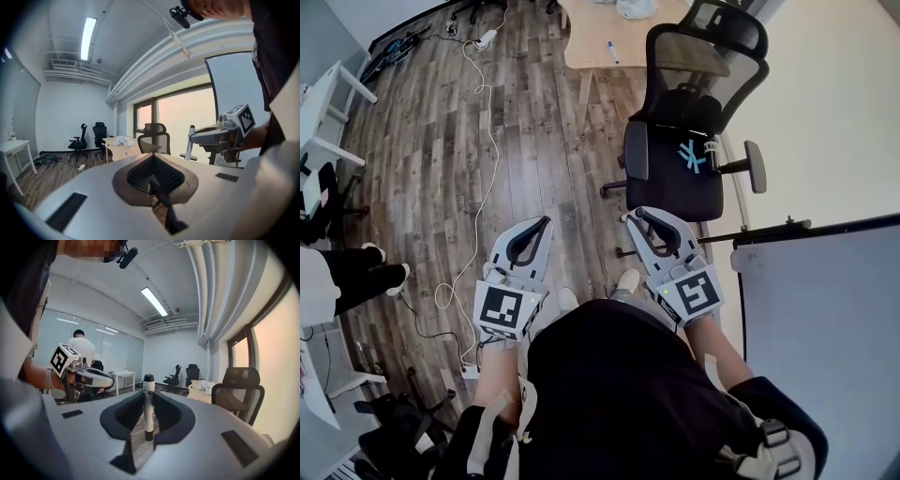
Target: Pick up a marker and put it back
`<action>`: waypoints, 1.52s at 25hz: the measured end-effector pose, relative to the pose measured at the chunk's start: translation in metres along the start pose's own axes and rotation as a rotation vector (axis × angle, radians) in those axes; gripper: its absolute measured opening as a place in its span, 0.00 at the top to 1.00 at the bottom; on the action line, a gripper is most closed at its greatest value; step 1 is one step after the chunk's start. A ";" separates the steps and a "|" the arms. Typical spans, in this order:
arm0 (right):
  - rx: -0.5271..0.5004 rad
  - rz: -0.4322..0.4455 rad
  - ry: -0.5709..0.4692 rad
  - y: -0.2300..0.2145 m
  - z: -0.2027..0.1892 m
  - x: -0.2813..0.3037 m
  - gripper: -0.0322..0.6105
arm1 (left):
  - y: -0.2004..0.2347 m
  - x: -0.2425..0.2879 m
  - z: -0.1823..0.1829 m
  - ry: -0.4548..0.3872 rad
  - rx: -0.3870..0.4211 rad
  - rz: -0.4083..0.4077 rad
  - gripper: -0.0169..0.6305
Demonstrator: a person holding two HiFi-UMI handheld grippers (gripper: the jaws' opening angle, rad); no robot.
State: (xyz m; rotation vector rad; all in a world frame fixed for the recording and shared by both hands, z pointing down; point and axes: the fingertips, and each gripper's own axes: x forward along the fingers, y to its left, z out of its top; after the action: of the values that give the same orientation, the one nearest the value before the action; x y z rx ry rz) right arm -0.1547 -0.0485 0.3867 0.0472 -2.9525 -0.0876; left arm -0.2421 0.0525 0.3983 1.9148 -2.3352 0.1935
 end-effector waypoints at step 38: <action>0.064 -0.721 0.042 -0.190 -0.039 -0.245 0.83 | -0.198 0.156 0.020 0.011 0.096 -0.572 0.96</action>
State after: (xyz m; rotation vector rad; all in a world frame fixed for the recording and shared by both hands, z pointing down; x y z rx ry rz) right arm 0.0984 -0.2315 0.3676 1.0931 -2.7353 -0.0869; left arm -0.0783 -0.1400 0.4101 2.5165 -1.6975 0.2580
